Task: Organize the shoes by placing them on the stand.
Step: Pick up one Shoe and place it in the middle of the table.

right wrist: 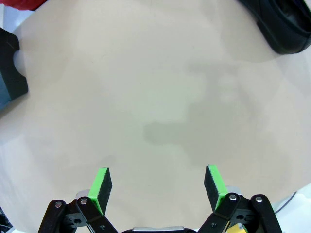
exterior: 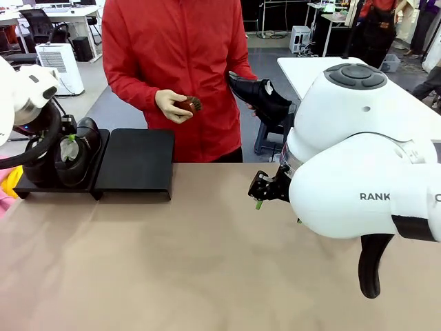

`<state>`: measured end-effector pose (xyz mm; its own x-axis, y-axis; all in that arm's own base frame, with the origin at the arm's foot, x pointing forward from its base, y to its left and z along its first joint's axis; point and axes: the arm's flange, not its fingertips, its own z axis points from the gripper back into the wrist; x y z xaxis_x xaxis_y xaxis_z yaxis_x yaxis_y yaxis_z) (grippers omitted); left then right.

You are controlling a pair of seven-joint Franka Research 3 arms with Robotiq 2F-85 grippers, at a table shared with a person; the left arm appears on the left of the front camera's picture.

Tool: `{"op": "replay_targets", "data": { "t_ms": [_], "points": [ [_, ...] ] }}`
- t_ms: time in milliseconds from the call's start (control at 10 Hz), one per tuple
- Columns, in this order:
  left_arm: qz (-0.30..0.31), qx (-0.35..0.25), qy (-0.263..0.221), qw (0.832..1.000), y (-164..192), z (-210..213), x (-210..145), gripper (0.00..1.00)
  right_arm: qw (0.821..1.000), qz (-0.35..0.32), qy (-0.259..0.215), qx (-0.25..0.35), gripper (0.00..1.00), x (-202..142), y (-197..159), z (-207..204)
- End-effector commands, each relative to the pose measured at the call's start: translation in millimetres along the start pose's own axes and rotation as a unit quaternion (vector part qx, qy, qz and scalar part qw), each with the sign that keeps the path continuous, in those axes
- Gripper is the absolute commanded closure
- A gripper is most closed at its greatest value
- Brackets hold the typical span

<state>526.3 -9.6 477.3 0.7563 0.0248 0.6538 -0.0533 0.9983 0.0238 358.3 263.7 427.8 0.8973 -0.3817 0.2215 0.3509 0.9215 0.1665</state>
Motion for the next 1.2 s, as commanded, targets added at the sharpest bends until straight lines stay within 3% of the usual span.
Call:
{"op": "replay_targets", "data": {
  "t_ms": [0, 200, 400, 500, 700, 1000, 1100],
  "points": [
    [-0.048, -0.044, -0.052, 0.997, -36.6, 50.6, 2.9, 0.39, 1.000, 0.004, 0.003, 0.003, 0.00, 1.5, 1.1, 1.1],
    [-0.066, -0.051, -0.080, 0.993, -64.2, 91.1, -5.3, 0.39, 1.000, 0.004, 0.003, 0.003, 0.00, 1.5, 1.1, 1.1],
    [-0.094, -0.033, -0.066, 0.993, -85.1, 124.9, -26.1, 0.39, 1.000, 0.004, 0.003, 0.003, 0.00, 1.5, 1.1, 1.1],
    [-0.113, -0.038, 0.011, 0.993, -100.5, 136.1, -33.8, 0.39, 1.000, 0.004, 0.003, 0.003, 0.00, 1.5, 1.1, 1.1],
    [-0.107, -0.117, 0.115, 0.981, -131.0, 138.4, -45.8, 0.39, 1.000, 0.004, 0.003, 0.003, 0.00, 1.5, 1.1, 1.1],
    [-0.146, -0.150, 0.178, 0.961, -171.4, 137.2, -75.6, 0.39, 1.000, 0.004, 0.003, 0.003, 0.00, 1.5, 1.1, 1.1],
    [-0.191, -0.154, 0.219, 0.944, -180.4, 128.5, -86.9, 0.39, 1.000, 0.004, 0.003, 0.003, 0.00, 1.5, 1.1, 1.1]
  ]
}}
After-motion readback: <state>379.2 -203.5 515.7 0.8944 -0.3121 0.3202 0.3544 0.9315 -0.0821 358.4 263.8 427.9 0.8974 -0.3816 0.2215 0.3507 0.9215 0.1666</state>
